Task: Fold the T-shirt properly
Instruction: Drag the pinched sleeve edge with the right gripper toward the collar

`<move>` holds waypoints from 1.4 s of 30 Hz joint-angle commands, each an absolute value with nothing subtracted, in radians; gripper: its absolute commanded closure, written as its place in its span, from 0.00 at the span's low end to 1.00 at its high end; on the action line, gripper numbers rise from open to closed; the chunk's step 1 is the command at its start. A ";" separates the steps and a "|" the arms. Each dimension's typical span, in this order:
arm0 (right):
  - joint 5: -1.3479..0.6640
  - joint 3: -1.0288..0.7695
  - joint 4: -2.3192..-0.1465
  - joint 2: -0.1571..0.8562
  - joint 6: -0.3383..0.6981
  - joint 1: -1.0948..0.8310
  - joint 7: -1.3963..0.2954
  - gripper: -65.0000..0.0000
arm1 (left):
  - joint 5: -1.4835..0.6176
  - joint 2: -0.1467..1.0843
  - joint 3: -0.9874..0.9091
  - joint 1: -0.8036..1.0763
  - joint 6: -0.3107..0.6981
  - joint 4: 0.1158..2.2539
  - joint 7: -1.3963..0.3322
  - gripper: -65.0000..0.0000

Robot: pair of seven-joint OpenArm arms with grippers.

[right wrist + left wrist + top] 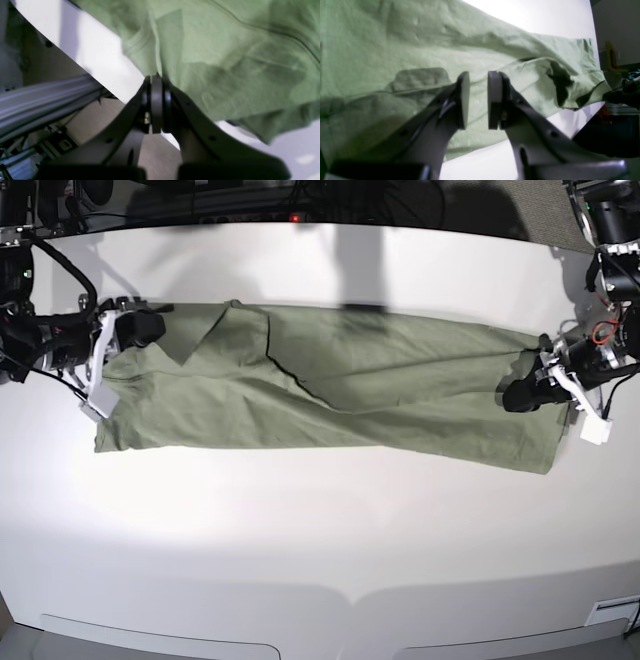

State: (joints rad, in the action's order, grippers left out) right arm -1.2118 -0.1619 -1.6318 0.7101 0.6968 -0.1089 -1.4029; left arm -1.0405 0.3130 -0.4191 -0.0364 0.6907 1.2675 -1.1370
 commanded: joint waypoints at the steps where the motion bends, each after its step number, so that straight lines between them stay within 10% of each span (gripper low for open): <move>1: -1.242 -0.170 -1.648 0.748 0.698 -0.102 -1.396 1.00 | -1.067 0.330 -0.424 -0.053 0.698 1.285 -1.125 0.80; 14: -1.222 -0.171 -1.648 0.834 0.698 -0.102 -1.396 1.00 | -1.066 0.334 -0.424 -0.053 0.698 1.285 -1.125 0.80; 23: -0.793 -0.171 -1.623 0.834 0.698 -0.102 -1.351 1.00 | -1.064 0.336 -0.424 -0.053 0.698 1.285 -1.125 0.80; 34: -0.890 -0.171 -1.612 0.813 0.698 -0.100 -1.139 1.00 | -1.067 0.335 -0.424 -0.053 0.698 1.285 -1.125 0.80; 42: -0.598 -0.172 -1.611 0.731 0.473 -0.095 -1.071 1.00 | -1.067 0.335 -0.424 -0.052 0.698 1.285 -1.125 0.80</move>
State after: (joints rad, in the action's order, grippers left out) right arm -0.5953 -0.1619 -1.5986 0.7055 0.4740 -0.1055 -1.0870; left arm -1.0409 0.3183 -0.4191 -0.0360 0.6907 1.2675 -1.1370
